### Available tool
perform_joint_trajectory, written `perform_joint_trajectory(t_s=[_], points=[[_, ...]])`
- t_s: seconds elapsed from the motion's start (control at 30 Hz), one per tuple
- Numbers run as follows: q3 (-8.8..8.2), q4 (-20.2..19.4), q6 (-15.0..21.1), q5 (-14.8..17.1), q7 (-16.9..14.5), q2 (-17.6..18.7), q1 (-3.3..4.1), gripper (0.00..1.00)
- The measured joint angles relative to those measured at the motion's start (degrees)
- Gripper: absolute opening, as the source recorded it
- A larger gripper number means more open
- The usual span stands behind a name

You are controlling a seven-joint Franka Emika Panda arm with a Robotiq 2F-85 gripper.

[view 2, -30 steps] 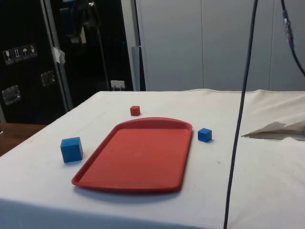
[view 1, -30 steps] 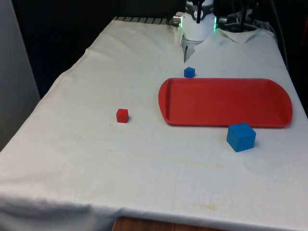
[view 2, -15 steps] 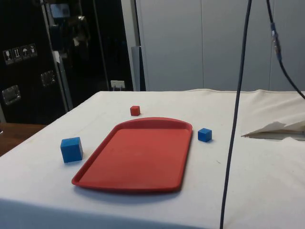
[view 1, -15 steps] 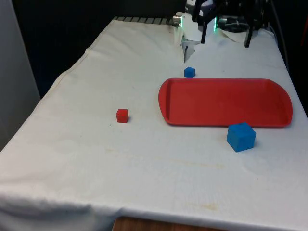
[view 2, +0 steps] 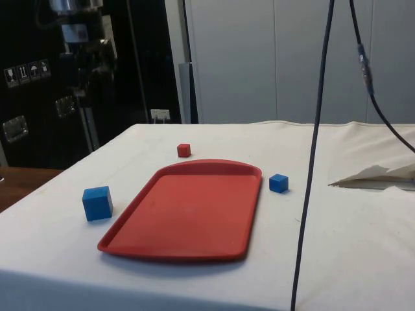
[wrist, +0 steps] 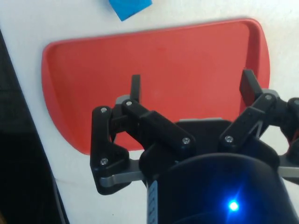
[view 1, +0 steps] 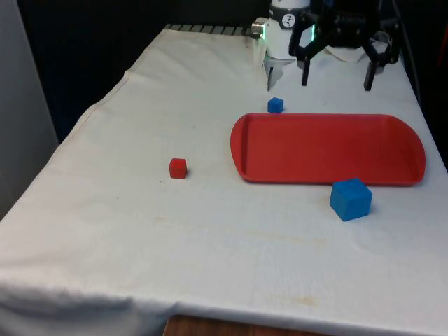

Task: Pick up the largest block and place it onto the tray.

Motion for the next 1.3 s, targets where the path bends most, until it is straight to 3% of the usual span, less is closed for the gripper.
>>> perform_joint_trajectory(t_s=[0.83,1.3], points=[[4.35,0.52,6.42,-0.4,-1.72,3.84,0.34,1.0],[4.58,0.63,9.4,0.52,-7.39,6.42,0.23,1.0]])
